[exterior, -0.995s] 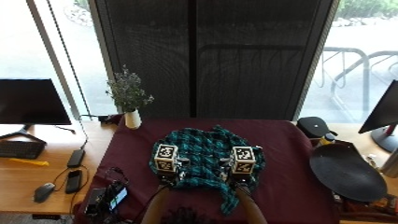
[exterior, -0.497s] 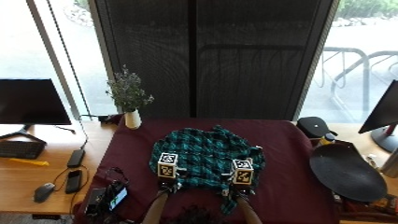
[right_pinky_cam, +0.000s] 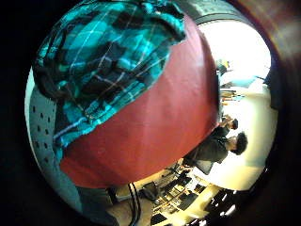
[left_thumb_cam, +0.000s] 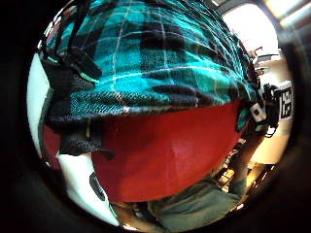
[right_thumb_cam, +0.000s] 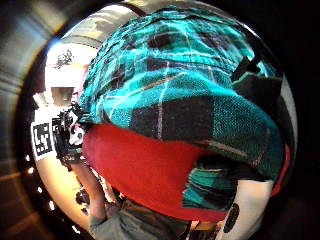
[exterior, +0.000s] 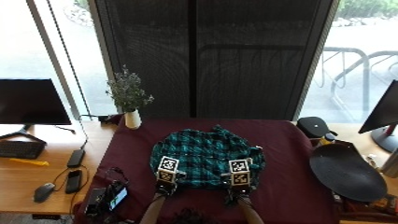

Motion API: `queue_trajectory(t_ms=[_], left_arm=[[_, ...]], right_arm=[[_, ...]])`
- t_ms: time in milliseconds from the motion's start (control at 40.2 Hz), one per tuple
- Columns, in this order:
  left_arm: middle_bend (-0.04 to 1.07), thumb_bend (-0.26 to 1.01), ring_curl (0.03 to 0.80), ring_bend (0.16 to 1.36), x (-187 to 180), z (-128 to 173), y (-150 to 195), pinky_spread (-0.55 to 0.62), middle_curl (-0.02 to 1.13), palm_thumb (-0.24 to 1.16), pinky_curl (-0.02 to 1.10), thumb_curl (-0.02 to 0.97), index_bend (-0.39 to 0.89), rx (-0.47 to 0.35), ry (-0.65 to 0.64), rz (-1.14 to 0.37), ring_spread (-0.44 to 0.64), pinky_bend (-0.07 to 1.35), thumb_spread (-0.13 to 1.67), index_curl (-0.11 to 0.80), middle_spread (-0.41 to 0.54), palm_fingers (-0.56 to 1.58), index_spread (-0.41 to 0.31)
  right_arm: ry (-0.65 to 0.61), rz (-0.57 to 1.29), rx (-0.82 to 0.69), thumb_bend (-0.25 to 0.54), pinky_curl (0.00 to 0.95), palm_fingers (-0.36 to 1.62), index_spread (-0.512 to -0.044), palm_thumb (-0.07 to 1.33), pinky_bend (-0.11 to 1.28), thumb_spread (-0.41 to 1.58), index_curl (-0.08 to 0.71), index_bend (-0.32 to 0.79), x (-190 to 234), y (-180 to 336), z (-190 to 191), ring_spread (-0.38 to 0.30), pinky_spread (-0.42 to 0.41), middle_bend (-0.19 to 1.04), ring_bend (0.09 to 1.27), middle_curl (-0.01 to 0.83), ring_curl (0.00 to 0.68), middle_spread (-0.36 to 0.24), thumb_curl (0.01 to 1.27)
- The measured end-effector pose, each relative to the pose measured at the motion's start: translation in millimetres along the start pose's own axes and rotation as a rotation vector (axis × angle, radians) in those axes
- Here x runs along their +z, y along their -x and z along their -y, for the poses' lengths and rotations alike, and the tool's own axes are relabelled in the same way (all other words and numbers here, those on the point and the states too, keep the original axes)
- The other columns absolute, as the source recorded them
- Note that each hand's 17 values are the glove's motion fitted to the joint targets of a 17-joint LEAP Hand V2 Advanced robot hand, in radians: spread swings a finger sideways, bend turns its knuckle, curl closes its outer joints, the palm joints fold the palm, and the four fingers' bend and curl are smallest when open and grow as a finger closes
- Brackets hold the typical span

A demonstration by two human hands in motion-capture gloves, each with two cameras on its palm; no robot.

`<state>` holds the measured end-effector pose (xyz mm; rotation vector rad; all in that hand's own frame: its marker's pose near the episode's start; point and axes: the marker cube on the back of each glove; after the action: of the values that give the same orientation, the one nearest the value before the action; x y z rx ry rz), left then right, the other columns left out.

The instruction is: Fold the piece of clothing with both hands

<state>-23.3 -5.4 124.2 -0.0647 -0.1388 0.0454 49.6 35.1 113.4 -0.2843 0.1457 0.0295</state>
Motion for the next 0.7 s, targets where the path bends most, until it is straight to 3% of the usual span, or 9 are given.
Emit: queue_trajectory(t_ms=[75, 99, 124, 174, 323, 423, 522, 622, 696], left_arm=[[0.30, 0.03, 0.312, 0.51, 12, 10, -3, 0.18, 0.42, 0.63, 0.25, 0.356, 0.42, 0.045, 0.002, -0.025, -0.12, 0.14, 1.13, 0.395, -0.189, 0.88, -0.226], [0.29, 0.03, 0.323, 0.52, 11, 8, -3, 0.17, 0.42, 0.64, 0.25, 0.359, 0.43, 0.054, 0.022, -0.031, -0.14, 0.13, 1.12, 0.404, -0.198, 0.89, -0.234], [0.44, 0.03, 0.323, 0.50, 7, 5, -2, 0.17, 0.48, 0.65, 0.23, 0.361, 0.38, 0.063, 0.047, -0.034, -0.16, 0.08, 1.12, 0.397, -0.224, 0.96, -0.240], [0.47, 0.02, 0.332, 0.51, -6, -6, 0, 0.16, 0.47, 0.66, 0.21, 0.365, 0.37, 0.086, 0.102, -0.037, -0.20, 0.07, 1.12, 0.402, -0.246, 0.98, -0.250], [0.52, 0.00, 0.360, 0.53, -50, -38, 9, 0.14, 0.51, 0.68, 0.17, 0.371, 0.35, 0.155, 0.232, -0.054, -0.26, 0.06, 1.12, 0.424, -0.284, 1.00, -0.276], [0.56, -0.01, 0.378, 0.56, -79, -40, 15, 0.13, 0.52, 0.70, 0.13, 0.374, 0.32, 0.156, 0.229, -0.044, -0.29, 0.05, 1.12, 0.431, -0.304, 1.03, -0.281], [0.57, 0.00, 0.395, 0.60, -116, -13, 21, 0.12, 0.52, 0.72, 0.11, 0.373, 0.27, 0.092, 0.118, 0.007, -0.31, 0.06, 1.14, 0.429, -0.319, 1.05, -0.279], [0.59, 0.00, 0.407, 0.61, -141, 41, 27, 0.11, 0.53, 0.74, 0.09, 0.367, 0.24, -0.047, -0.073, 0.050, -0.32, 0.07, 1.18, 0.435, -0.329, 1.05, -0.280], [0.59, 0.00, 0.412, 0.61, -140, 80, 30, 0.10, 0.53, 0.75, 0.08, 0.362, 0.22, -0.129, -0.167, 0.035, -0.33, 0.09, 1.22, 0.440, -0.331, 1.06, -0.277]], right_arm=[[0.000, -0.025, -0.012, 0.170, 0.307, 0.87, -0.315, 0.94, 0.55, 1.13, 0.327, 0.24, -11, 0, -7, -0.122, -0.017, 0.23, 0.46, 0.329, 0.319, -0.123, 0.44], [0.007, -0.030, -0.020, 0.173, 0.326, 0.98, -0.313, 0.97, 0.58, 1.10, 0.323, 0.18, -16, -1, -11, -0.162, -0.079, 0.25, 0.50, 0.342, 0.341, -0.134, 0.45], [0.016, -0.034, -0.029, 0.169, 0.321, 1.02, -0.315, 0.98, 0.58, 1.09, 0.315, 0.15, -21, -2, -15, -0.183, -0.110, 0.24, 0.51, 0.339, 0.340, -0.142, 0.46], [0.038, -0.032, -0.054, 0.154, 0.332, 1.09, -0.317, 1.00, 0.60, 1.03, 0.304, 0.11, -33, -5, -22, -0.225, -0.173, 0.21, 0.56, 0.343, 0.359, -0.160, 0.48], [0.087, 0.004, -0.148, 0.103, 0.357, 1.15, -0.319, 1.02, 0.59, 0.90, 0.305, 0.10, -79, -14, -42, -0.276, -0.262, 0.21, 0.59, 0.372, 0.396, -0.195, 0.51], [0.044, 0.000, -0.154, 0.067, 0.362, 1.18, -0.318, 1.02, 0.59, 0.83, 0.292, 0.08, -120, -18, -36, -0.284, -0.296, 0.23, 0.61, 0.389, 0.407, -0.206, 0.53], [-0.103, -0.019, -0.055, 0.028, 0.363, 1.26, -0.314, 1.01, 0.59, 0.84, 0.276, 0.07, -164, -22, 7, -0.285, -0.319, 0.28, 0.66, 0.415, 0.421, -0.213, 0.53], [-0.269, -0.027, 0.076, 0.006, 0.367, 1.27, -0.312, 1.02, 0.59, 0.85, 0.270, 0.09, -189, -16, 64, -0.283, -0.333, 0.31, 0.67, 0.432, 0.427, -0.218, 0.53], [-0.364, -0.036, 0.136, 0.005, 0.367, 1.26, -0.317, 1.04, 0.59, 0.88, 0.273, 0.12, -192, -10, 110, -0.281, -0.329, 0.32, 0.67, 0.440, 0.429, -0.230, 0.52]])
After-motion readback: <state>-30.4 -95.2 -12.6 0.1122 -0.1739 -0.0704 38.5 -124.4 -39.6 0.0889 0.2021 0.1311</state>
